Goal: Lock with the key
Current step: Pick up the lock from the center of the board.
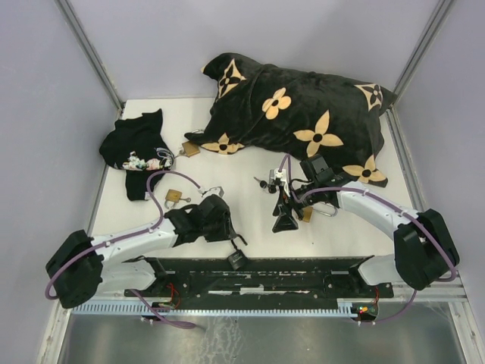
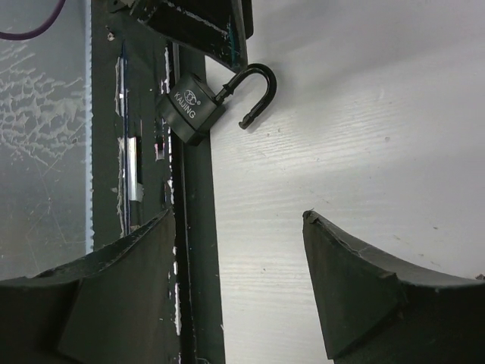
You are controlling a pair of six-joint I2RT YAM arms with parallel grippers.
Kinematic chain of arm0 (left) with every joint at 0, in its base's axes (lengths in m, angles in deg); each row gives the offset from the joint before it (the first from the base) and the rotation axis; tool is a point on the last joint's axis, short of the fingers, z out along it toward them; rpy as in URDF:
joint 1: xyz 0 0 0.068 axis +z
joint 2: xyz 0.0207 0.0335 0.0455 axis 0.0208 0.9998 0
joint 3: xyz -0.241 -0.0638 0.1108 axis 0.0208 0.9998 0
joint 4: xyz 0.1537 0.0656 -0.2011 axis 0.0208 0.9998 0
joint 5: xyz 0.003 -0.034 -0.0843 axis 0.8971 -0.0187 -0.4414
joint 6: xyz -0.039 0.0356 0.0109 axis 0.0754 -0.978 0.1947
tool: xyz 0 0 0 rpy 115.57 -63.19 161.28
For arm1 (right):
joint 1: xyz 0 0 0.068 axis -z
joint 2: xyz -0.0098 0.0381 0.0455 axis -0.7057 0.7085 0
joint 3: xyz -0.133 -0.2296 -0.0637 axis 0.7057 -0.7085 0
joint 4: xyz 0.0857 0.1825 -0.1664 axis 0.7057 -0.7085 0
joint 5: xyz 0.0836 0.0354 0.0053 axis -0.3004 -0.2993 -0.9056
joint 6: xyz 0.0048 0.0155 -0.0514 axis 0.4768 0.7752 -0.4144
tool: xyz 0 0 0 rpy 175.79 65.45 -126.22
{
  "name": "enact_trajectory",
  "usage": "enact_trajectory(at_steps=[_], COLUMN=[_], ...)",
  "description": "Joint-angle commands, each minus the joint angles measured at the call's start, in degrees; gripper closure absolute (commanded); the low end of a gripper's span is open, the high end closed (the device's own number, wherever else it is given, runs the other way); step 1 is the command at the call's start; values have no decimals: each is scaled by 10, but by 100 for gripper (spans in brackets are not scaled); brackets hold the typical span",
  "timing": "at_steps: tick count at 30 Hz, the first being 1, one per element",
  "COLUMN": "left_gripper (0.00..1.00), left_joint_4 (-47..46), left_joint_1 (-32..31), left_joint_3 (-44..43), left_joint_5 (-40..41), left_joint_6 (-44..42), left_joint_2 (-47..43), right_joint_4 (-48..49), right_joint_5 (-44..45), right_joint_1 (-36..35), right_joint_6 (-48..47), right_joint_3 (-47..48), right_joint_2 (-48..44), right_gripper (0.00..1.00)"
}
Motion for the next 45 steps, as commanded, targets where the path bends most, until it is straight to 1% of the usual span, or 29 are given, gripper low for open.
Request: enact_trajectory(at_steps=[1,6,9,13,14,16,19,20,21,25,29,33,36,39,42,45], left_gripper=[51,53,56,62,64,73,90,95,97,97,97,97,97,97,97,97], left_joint_4=[24,59,78,83,80,68,55,53,51,18,-83,-186,-248,-302,-350,-371], left_joint_1=[-17,-50,-67,-74,-75,-75,-75,-75,-75,-75,-73,-58,-46,-26,-12,-2], left_joint_3=[-50,-85,-103,-114,-116,-119,-120,-121,-121,-116,-86,-56,-50,-50,-51,-57], left_joint_5=[44,78,102,113,113,113,113,114,116,135,160,164,155,120,88,64], left_joint_6=[49,53,57,55,55,53,52,53,54,51,24,-24,-70,-98,-114,-123], left_joint_2=[57,125,147,180,188,198,202,198,191,121,27,-15,-6,14,28,31], right_joint_4=[2,1,-1,-3,-2,-3,-3,-4,-4,0,39,124,210,256,279,327], right_joint_5=[1,4,3,1,1,2,1,1,0,-11,-33,-38,-6,22,4,4], right_joint_1=[0,1,1,1,1,2,4,4,5,11,29,38,37,37,37,37], right_joint_6=[-11,-12,-10,-8,-8,-8,-8,-8,-8,0,52,129,185,178,137,82], right_joint_3=[18,20,23,24,23,22,22,22,22,24,16,-10,-38,-42,-34,-47], right_joint_2=[-12,-19,-20,-25,-26,-28,-32,-32,-33,-33,-32,-28,-16,17,39,37], right_gripper=[24,24,24,24,24,24,24,24,24,24,24,21,14,9,6,0])
